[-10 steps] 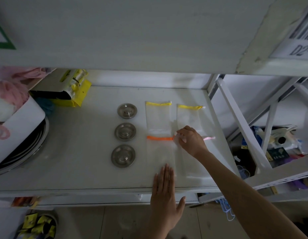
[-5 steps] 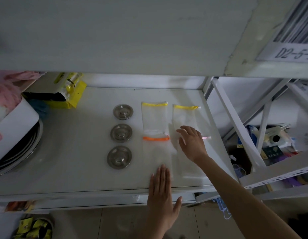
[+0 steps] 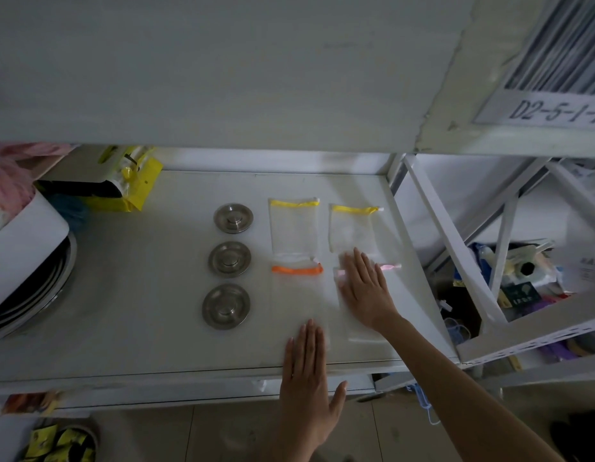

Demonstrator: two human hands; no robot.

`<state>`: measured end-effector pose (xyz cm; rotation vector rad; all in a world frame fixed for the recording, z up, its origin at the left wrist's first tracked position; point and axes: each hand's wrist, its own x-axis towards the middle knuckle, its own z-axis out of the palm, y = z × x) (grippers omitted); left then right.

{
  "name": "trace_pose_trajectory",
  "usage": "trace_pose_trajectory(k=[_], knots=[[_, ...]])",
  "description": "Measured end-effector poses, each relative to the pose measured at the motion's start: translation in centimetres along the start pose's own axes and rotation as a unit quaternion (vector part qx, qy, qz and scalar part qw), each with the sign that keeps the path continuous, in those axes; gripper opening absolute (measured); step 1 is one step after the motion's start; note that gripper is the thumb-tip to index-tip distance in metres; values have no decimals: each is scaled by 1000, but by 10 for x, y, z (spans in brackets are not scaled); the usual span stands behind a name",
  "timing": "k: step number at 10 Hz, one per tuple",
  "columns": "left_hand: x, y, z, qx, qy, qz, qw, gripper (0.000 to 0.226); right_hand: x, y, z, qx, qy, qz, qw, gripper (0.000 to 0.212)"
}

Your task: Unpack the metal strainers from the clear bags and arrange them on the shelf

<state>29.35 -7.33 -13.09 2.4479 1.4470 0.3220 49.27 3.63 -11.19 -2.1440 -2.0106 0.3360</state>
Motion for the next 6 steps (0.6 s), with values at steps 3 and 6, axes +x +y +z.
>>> trace_pose_trajectory(k=[3, 6], knots=[[-2, -1, -13, -10, -12, 9, 1000, 88, -12, -9, -14, 29, 18, -13, 999, 59], [-25, -95, -185, 10, -178, 48, 983, 85, -108, -33, -133, 22, -200, -70, 977, 32]])
